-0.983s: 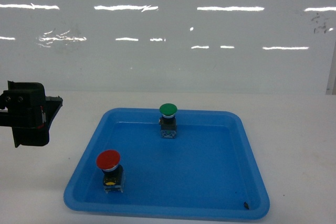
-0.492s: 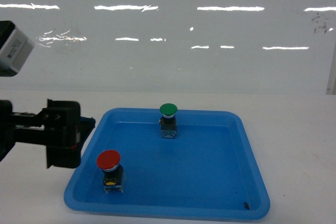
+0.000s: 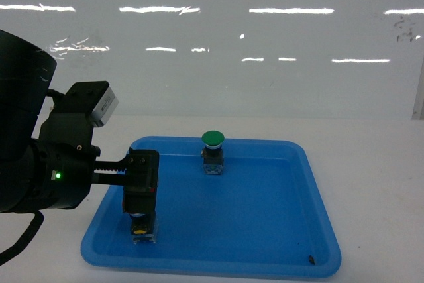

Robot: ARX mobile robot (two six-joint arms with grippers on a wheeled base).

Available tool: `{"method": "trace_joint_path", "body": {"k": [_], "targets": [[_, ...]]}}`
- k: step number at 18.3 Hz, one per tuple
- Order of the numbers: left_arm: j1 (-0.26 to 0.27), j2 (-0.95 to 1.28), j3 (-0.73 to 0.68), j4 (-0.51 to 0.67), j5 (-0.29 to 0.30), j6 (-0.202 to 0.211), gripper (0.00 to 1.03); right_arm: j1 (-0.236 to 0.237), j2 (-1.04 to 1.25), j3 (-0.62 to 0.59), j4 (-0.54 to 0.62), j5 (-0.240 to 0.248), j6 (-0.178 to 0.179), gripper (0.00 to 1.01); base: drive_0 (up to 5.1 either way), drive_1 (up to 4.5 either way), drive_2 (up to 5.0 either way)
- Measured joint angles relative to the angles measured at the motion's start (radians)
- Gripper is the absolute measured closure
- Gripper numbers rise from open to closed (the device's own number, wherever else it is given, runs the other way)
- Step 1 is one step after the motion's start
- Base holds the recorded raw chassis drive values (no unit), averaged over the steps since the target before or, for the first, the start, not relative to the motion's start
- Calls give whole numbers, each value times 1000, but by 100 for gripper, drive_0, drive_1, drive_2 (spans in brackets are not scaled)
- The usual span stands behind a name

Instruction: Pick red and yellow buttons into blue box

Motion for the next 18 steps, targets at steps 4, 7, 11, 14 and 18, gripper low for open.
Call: {"method": "trace_joint_path", "body": {"k": [4,7,11,14,18], "targets": [[-2,53,29,-5,28,-7,5,0,0,0,0,0,0,63,0,0,0],[-45,98,51,-11,50,-24,5,0,0,0,0,0,0,63,0,0,0],[-49,156,48,57,64,-24,5,0,0,0,0,0,0,63,0,0,0],[2,216,15,116,59,-15,5,0,0,0,0,0,0,64,0,0,0],[43,250,13,184,106,-2,5,0,0,0,0,0,0,64,0,0,0]]}}
